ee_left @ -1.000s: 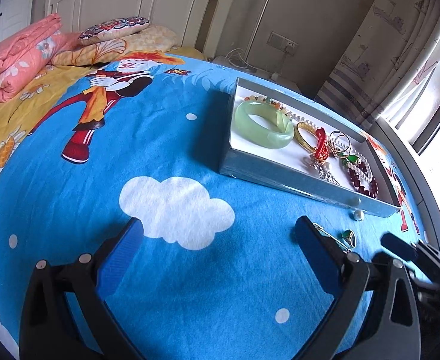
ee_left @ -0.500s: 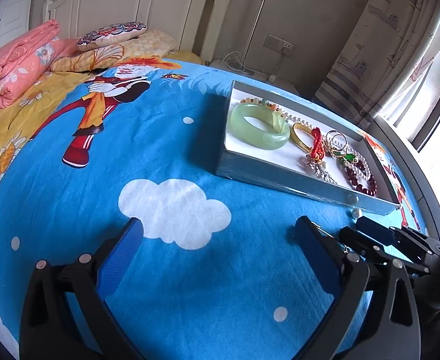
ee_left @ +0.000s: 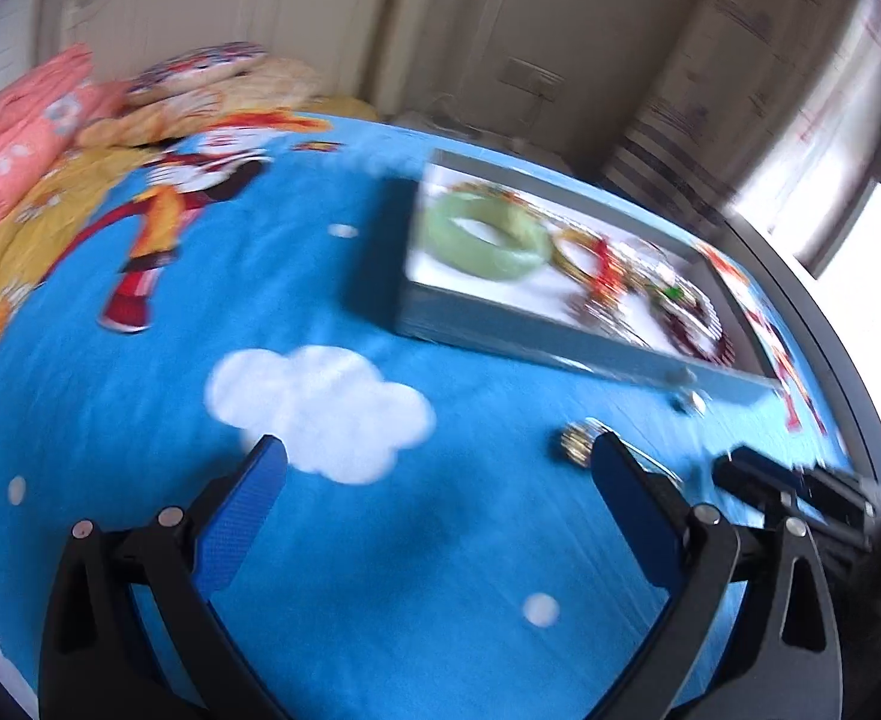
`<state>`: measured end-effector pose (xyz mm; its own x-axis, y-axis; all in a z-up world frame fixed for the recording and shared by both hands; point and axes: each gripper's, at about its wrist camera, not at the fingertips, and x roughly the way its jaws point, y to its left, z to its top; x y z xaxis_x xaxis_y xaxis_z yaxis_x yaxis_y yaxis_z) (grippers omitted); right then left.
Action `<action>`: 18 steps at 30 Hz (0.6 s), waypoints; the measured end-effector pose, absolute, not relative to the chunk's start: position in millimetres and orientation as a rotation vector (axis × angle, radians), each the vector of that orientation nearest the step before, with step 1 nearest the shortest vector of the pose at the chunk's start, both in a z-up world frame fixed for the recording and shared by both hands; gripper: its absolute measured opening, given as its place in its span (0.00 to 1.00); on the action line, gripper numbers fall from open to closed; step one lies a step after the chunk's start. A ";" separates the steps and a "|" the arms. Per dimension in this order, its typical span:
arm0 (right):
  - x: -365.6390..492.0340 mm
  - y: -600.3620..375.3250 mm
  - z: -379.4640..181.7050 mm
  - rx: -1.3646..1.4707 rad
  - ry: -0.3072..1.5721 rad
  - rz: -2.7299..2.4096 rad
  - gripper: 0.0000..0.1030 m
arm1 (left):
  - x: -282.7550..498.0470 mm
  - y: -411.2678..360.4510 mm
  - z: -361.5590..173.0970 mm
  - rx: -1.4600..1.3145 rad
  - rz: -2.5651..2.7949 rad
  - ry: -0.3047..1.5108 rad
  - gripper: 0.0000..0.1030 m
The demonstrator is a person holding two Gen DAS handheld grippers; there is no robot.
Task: Organize jewelry
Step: 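Move the right tool to the loose gold ring and grasp it, then grasp the gold pin brooch with the left tool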
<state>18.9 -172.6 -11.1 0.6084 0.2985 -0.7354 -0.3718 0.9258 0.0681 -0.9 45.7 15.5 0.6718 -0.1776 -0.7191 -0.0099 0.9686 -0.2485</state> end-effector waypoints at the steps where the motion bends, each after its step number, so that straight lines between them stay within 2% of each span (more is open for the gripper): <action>1: 17.4 -177.4 -10.6 -0.077 0.828 0.389 0.22 | -1.0 38.1 15.7 -0.210 -0.130 0.841 0.97; 10: 8.0 -198.3 -4.2 0.011 0.791 0.422 0.22 | 25.8 -17.2 8.3 -0.106 -0.214 0.926 0.97; 18: 2.5 -215.2 -1.8 0.070 0.770 0.433 0.22 | 44.5 -46.5 1.2 0.055 -0.042 1.013 0.98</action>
<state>2.5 -215.2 -1.8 0.6352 0.4033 -0.6587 -0.3531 0.9101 0.2167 44.5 -46.5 1.2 0.5290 -0.0093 -0.8486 0.0606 0.9978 0.0269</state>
